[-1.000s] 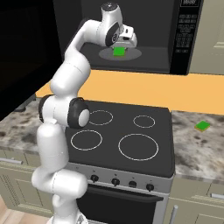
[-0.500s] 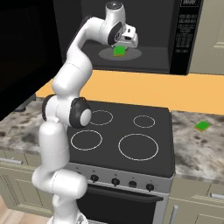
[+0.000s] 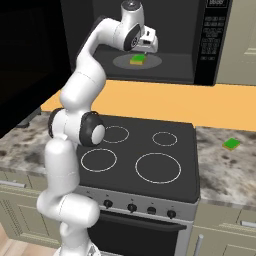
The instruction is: Place the sponge inside the microwave to prepare for sanitizing.
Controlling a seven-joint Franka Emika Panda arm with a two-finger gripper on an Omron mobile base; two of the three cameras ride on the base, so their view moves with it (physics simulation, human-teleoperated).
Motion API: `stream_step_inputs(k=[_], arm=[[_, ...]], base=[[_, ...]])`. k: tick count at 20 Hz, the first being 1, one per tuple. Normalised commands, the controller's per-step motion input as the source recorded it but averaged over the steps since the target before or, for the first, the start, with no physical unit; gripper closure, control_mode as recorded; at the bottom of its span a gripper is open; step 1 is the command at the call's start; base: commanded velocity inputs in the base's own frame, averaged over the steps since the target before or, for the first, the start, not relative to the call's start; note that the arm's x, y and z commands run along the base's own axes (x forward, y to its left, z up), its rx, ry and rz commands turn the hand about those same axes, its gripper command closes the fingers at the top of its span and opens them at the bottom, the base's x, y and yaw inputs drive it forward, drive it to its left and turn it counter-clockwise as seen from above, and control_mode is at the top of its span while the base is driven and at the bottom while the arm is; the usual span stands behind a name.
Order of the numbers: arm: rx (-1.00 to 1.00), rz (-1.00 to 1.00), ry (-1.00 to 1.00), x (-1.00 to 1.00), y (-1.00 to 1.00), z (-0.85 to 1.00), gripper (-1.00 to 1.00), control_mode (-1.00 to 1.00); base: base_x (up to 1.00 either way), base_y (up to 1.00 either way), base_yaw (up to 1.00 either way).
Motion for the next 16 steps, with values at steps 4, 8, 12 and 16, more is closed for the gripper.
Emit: stream_step_inputs(k=[4, 8, 12, 16], arm=[[-0.01, 0.00, -0.19, -0.56, 0.00, 0.00, -1.00, -1.00], [-0.08, 0.00, -0.22, -0.86, 0.00, 0.00, -1.00, -1.00], [-0.11, 0.00, -0.23, -0.99, 0.00, 0.00, -1.00, -1.00], [-0.16, 0.02, -0.28, -0.96, 0.00, -0.04, -1.00, -1.00]], base=[[0.00, 0.00, 0.00], [0.00, 0.00, 0.00], [0.00, 0.00, 0.00], [0.00, 0.00, 0.00]])
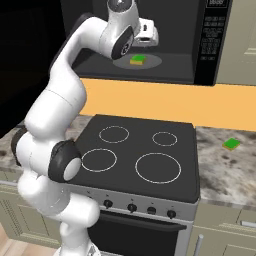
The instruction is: Place the sponge inside the microwave to prepare for sanitizing.
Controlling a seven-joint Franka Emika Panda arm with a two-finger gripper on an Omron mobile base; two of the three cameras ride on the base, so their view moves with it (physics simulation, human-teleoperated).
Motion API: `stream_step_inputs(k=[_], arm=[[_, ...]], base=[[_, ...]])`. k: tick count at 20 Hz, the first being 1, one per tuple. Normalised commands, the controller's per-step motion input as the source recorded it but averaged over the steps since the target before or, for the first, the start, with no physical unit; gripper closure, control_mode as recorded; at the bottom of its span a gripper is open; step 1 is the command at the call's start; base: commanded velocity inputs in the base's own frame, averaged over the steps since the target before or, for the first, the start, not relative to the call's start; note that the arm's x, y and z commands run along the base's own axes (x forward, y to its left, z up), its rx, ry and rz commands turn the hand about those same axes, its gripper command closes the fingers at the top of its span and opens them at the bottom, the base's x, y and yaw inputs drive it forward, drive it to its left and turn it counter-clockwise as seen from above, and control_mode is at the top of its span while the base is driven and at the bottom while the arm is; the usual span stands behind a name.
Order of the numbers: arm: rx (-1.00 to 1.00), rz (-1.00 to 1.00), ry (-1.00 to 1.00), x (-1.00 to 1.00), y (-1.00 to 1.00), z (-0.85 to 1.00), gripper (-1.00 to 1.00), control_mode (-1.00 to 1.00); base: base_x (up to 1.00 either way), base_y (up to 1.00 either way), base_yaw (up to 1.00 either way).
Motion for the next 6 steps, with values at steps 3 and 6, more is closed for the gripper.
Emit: stream_step_inputs(k=[3, 6], arm=[[-0.26, 0.03, -0.29, -0.97, -0.01, -0.19, -1.00, -1.00], [-0.27, 0.07, -0.25, -1.00, -0.03, -0.16, -1.00, -1.00]], base=[[0.00, 0.00, 0.00], [0.00, 0.00, 0.00]])
